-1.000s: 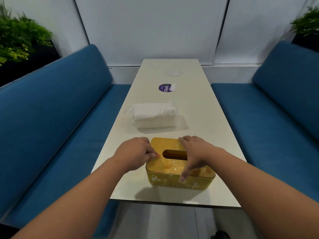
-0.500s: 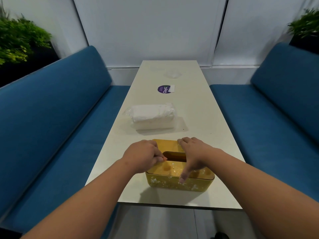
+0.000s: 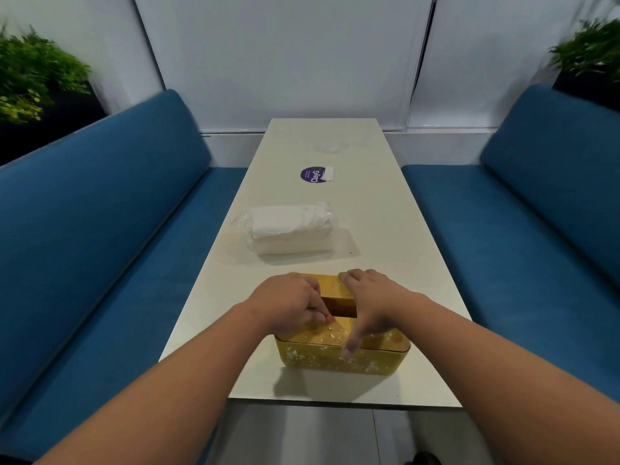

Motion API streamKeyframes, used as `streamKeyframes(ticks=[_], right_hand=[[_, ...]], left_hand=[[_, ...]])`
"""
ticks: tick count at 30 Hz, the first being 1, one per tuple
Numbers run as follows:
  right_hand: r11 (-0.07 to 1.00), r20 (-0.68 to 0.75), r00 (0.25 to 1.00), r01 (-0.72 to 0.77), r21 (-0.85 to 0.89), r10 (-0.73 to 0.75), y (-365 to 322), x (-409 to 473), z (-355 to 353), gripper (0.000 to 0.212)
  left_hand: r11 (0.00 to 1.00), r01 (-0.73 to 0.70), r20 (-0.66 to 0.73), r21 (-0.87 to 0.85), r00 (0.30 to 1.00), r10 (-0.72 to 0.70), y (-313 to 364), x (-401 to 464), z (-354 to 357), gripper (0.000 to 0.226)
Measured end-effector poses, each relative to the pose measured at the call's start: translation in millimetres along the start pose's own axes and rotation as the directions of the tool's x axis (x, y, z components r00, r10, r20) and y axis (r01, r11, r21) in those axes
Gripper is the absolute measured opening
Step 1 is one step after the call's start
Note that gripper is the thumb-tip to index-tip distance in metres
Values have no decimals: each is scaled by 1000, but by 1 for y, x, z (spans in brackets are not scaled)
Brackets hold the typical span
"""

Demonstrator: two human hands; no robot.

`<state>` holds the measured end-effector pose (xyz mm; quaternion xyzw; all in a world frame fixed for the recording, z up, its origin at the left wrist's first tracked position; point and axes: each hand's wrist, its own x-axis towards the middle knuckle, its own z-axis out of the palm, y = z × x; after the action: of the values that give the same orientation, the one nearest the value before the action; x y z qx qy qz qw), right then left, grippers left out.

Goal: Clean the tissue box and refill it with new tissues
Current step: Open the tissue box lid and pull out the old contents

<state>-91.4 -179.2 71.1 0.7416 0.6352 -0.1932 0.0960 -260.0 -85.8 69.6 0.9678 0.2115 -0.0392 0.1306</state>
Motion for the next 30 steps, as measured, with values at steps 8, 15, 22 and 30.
streamKeyframes(ticks=[8,15,22,30], right_hand=[[1000,-11,1000,2,-4,-2,0,1,1,142],[1000,4,1000,-2,4,2,0,2,1,142],[1000,-3,1000,0,3,0,0,1,1,141],[1000,-9,1000,-2,-5,2,-1,1,1,141]], left_hand=[[1000,-16,-16,1,1000,16,10,4,6,23],[1000,20,-24,-12,999,-20,0,-6,1,24],[999,-4,-56,-50,998,1,5,-13,12,24],[999,9,-133,-52,991,-16,14,-17,16,24]])
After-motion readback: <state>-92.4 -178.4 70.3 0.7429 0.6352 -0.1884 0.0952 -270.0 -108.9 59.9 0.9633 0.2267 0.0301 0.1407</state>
